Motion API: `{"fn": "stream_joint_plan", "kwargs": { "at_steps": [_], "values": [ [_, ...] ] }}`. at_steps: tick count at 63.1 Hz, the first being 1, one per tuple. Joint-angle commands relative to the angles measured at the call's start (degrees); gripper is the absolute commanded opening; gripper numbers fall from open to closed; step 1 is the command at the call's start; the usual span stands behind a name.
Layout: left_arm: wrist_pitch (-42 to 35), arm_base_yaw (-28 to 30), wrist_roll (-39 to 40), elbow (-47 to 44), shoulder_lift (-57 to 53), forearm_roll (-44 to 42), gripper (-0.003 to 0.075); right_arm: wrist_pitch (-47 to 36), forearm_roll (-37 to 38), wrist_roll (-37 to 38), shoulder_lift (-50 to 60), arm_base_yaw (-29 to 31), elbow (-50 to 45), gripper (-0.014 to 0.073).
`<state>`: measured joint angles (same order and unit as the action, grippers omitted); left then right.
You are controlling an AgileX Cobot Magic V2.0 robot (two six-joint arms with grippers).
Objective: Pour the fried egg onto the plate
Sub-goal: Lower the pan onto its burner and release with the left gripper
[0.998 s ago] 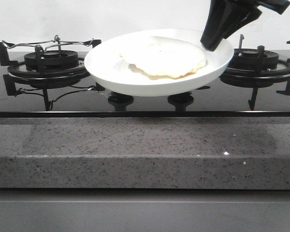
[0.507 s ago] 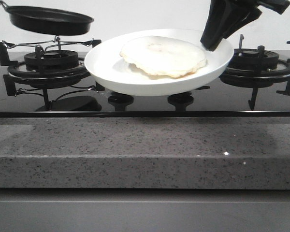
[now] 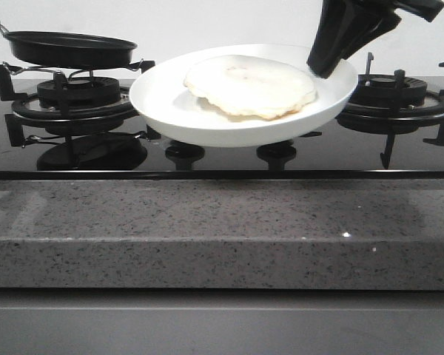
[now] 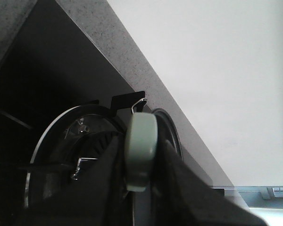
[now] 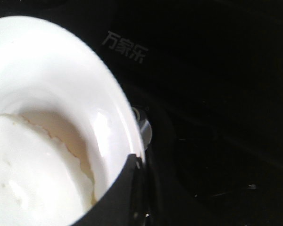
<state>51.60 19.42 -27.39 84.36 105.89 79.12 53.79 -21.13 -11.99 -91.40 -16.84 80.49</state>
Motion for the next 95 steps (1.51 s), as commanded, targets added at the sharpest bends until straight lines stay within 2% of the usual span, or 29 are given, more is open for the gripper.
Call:
{"fn": "stream_joint_plan", "kwargs": {
  "at_steps": [1, 8, 14, 21, 25, 27, 31, 43, 65, 73, 84, 88, 95],
  "values": [
    [-0.47, 0.29, -0.27, 2.01, -3.08, 0.36, -0.002, -2.34, -1.95, -0.19, 2.62, 0.1, 1.44, -0.0061],
    [-0.47, 0.29, -0.27, 2.01, -3.08, 0.23, 0.0019, -2.34, -1.95, -0.19, 2.62, 0.1, 1.44, -0.0061],
    [-0.34, 0.29, -0.27, 2.01, -3.08, -0.13, 0.0145, -2.34, -1.95, -0.19, 2.62, 0.1, 1.44, -0.0061],
    [0.06, 0.29, -0.38, 2.01, -3.08, -1.03, 0.0351, -2.34, -1.95, -0.19, 2.62, 0.1, 1.44, -0.0061],
    [0.6, 0.29, -0.5, 2.01, -3.08, -1.49, 0.044, -2.34, -1.95, -0.19, 2.62, 0.1, 1.44, -0.0061],
    [1.06, 0.29, -0.5, 2.01, -3.08, -1.79, 0.0475, -2.34, -1.95, -0.19, 2.62, 0.1, 1.44, -0.0061],
    [1.97, 0.29, -0.5, 2.01, -3.08, -2.52, 0.0496, -2.34, -1.95, -0.19, 2.62, 0.1, 1.44, -0.0061],
    [7.25, 0.29, -0.5, 2.01, -3.08, -3.52, 0.0494, -2.34, -1.95, -0.19, 2.62, 0.1, 1.44, -0.0061],
    [15.96, 0.29, -0.5, 2.01, -3.08, -11.79, 0.048, -2.34, -1.95, -0.19, 2.62, 0.1, 1.44, -0.0061],
    [17.88, 0.29, -0.5, 2.01, -3.08, -11.78, 0.0347, -2.34, -1.95, -0.19, 2.62, 0.1, 1.44, -0.0061],
    [19.89, 0.18, -0.5, 2.01, -3.36, -11.78, 0.0057, -2.34, -1.95, -0.19, 2.62, 0.1, 1.44, -0.0061],
    [20.18, 0.18, -0.5, 2.01, -3.72, -11.68, -0.0019, -2.34, -1.95, -0.19, 2.62, 0.1, 1.44, -0.0061],
    [20.18, 0.18, -0.61, 2.01, -4.9, -11.68, -0.002, -2.34, -1.95, -0.19, 2.62, 0.1, 1.44, -0.0061]
  ]
}}
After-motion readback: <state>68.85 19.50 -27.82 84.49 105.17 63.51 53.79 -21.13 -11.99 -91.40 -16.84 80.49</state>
